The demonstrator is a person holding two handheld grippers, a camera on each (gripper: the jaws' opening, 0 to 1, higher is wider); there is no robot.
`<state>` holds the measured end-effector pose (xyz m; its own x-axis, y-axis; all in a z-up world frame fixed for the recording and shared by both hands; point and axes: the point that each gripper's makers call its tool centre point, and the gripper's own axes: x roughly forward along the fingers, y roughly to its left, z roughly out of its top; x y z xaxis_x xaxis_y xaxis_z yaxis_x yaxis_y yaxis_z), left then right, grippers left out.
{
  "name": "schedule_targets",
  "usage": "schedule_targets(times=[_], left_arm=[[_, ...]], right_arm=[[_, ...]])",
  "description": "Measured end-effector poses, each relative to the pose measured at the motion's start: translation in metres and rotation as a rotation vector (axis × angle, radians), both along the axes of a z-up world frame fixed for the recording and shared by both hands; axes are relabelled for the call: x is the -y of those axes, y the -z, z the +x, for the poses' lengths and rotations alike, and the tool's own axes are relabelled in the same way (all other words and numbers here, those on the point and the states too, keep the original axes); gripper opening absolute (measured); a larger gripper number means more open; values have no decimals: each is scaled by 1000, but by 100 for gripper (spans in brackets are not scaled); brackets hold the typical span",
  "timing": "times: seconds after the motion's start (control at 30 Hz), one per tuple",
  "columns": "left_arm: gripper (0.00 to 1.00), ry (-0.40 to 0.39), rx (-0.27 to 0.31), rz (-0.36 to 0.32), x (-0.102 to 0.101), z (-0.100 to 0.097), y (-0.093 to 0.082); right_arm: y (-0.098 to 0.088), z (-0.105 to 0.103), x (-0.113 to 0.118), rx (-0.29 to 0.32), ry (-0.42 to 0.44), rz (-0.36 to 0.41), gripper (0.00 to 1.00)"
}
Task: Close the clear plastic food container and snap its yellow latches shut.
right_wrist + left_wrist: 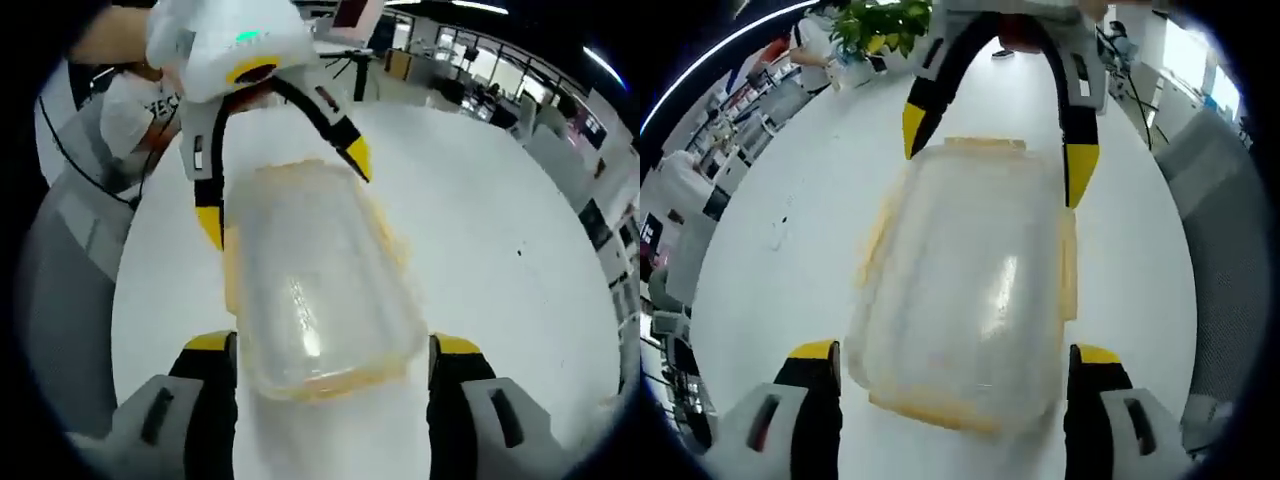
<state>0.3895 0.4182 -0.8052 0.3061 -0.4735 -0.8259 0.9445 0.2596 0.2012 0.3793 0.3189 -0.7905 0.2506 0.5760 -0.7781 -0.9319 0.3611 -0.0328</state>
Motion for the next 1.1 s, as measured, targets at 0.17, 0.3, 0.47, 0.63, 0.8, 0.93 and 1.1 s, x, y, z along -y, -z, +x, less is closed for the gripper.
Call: schedule_targets(times=[0.17,0.3,0.47,0.63,0.8,0.93,1.1], left_arm=[[93,-175,20,-187,-10,0,-9],[93,-314,3,-293,-24,-7,-9],[93,-369,-20,-377,-29,-25,-9],[91,-399,-35,-422,-26,-43,-6],[94,-444,-60,-480,-19,-51,-2],[92,-464,-82,-500,-14,-53,0],[92,-478,-72,-514,-14,-52,-2]], right_arm=[[-1,-1,3,7,130,115,96],[-3,-10,4,3,200,195,100],[-3,-22,4,-9,269,268,100],[-2,-37,2,-9,314,296,100],[2,-43,1,-10,380,347,100],[2,-45,1,1,394,346,99],[-2,-46,6,-4,416,367,97]])
